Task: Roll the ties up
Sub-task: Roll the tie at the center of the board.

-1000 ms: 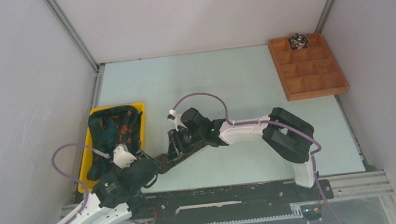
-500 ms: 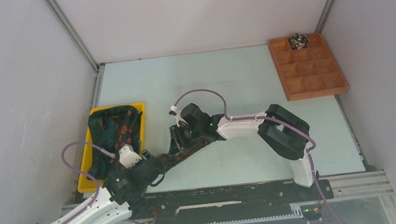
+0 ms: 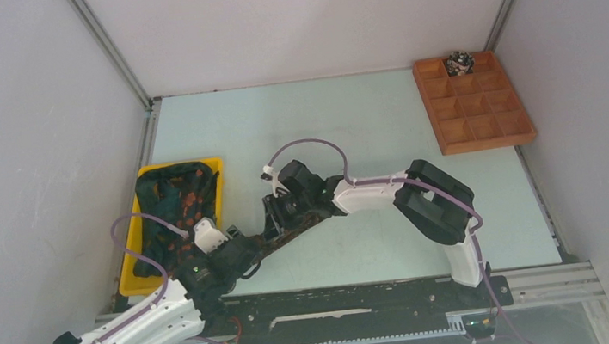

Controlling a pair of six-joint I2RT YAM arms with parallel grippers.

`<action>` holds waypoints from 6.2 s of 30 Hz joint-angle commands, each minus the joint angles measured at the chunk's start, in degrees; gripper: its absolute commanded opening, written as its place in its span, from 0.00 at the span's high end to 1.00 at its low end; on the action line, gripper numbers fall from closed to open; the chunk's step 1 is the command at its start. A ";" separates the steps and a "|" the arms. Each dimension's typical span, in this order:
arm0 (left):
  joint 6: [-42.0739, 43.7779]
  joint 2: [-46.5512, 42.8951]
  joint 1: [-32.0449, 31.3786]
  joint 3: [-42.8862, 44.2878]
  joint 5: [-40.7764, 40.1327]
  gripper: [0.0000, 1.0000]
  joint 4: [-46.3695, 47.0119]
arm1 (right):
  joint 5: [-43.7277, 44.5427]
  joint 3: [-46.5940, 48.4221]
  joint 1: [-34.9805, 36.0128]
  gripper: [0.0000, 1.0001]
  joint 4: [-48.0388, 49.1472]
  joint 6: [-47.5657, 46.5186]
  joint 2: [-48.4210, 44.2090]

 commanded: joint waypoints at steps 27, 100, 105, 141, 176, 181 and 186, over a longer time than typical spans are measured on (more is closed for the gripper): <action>21.07 30.35 -0.15 18.63 1.34 0.70 -0.96 | 0.23 -5.89 -17.51 0.67 -9.40 -10.71 -9.77; 25.78 52.70 -12.76 53.05 -2.49 0.16 -22.71 | -4.06 -17.26 -25.97 0.63 -1.88 -9.18 -21.18; 24.37 39.15 -11.10 42.29 -0.03 0.16 -18.92 | -4.19 -15.88 -19.32 0.57 -4.21 -8.60 -21.91; 21.66 3.76 2.01 13.71 9.18 0.20 -0.05 | -7.68 -4.97 -6.94 0.61 -1.06 -3.56 -1.11; 26.18 14.76 13.88 -2.99 31.60 0.19 39.71 | -15.70 -4.95 -13.57 0.62 -2.11 -6.06 -3.30; 26.26 17.90 13.88 -2.74 32.10 0.23 41.59 | -16.76 -5.03 -16.08 0.62 -2.28 -6.30 -6.09; 26.22 20.52 13.87 -2.66 32.66 0.26 43.52 | -16.74 -4.98 -19.13 0.62 -5.69 -8.29 -7.46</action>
